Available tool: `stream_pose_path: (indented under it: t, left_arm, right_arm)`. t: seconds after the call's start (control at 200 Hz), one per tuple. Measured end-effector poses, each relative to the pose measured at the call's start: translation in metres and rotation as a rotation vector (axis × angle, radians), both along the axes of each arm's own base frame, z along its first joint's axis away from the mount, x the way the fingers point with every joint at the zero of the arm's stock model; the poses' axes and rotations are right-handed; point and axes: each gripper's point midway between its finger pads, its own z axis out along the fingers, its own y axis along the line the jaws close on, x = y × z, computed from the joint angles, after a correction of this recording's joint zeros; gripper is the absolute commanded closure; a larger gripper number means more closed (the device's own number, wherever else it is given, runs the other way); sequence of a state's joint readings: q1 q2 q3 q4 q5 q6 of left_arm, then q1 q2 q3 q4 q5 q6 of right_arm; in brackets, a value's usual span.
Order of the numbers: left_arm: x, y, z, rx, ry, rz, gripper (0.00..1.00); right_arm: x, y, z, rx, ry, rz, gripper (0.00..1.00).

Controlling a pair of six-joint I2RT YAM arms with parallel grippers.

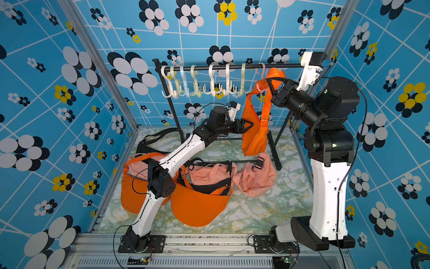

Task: Take the bag off the hook
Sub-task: Pick up the bag from the hook.

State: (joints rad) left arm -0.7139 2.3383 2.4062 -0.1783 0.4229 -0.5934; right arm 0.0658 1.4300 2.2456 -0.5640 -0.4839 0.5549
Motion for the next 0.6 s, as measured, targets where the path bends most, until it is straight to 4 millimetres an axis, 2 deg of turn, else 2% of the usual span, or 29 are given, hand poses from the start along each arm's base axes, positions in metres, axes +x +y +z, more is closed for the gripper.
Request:
stream_pose_path:
  t: [0.165, 0.305, 0.415, 0.6]
  left_arm:
    - [0.000, 0.000, 0.003, -0.005, -0.008, 0.000, 1.00]
    - [-0.005, 0.007, 0.013, 0.003, -0.023, 0.009, 1.00]
    - [-0.014, 0.019, 0.041, 0.001, -0.070, 0.028, 1.00]
    - [-0.036, 0.047, 0.116, -0.052, -0.213, 0.063, 1.00]
  right_arm:
    - [0.012, -0.013, -0.012, 0.007, 0.037, -0.039, 1.00]
    - [0.023, -0.013, -0.009, 0.006, 0.024, -0.028, 1.00]
    - [0.041, -0.005, 0.000, 0.021, 0.000, 0.028, 1.00]
    - [0.074, 0.011, 0.001, 0.079, 0.002, 0.158, 1.00]
